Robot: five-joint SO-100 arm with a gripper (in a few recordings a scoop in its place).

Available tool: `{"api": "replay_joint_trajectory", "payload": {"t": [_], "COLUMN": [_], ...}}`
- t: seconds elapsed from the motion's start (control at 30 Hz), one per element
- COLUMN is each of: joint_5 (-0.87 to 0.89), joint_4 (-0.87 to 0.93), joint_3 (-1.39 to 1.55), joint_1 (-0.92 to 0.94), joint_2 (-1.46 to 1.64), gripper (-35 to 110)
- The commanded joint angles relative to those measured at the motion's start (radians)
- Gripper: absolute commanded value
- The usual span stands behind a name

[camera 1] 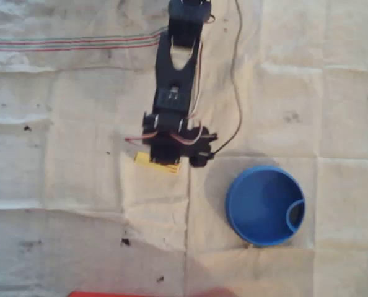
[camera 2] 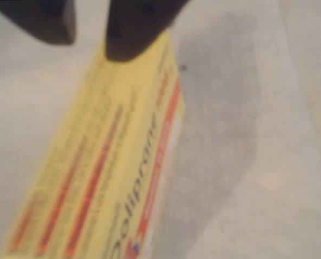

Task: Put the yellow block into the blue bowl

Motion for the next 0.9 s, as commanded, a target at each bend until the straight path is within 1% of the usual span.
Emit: {"api": "replay_joint_trajectory", "payload": {"t": [0.0, 0.1, 0.27, 0.4, 0.87], "joint_5": [0.008, 0.008, 0.008, 0.006, 0.006], "joint_4": [0.043, 0.060, 0.061, 0.063, 0.063], "joint_3": [-0.186, -0.213, -0.219, -0.212, -0.212], "joint_1": [0.021, 0.025, 0.034, 0.032, 0.035], "joint_2": [-0.021, -0.055, -0.077, -0.078, -0.167], "gripper": [1, 4, 17, 24, 24]}}
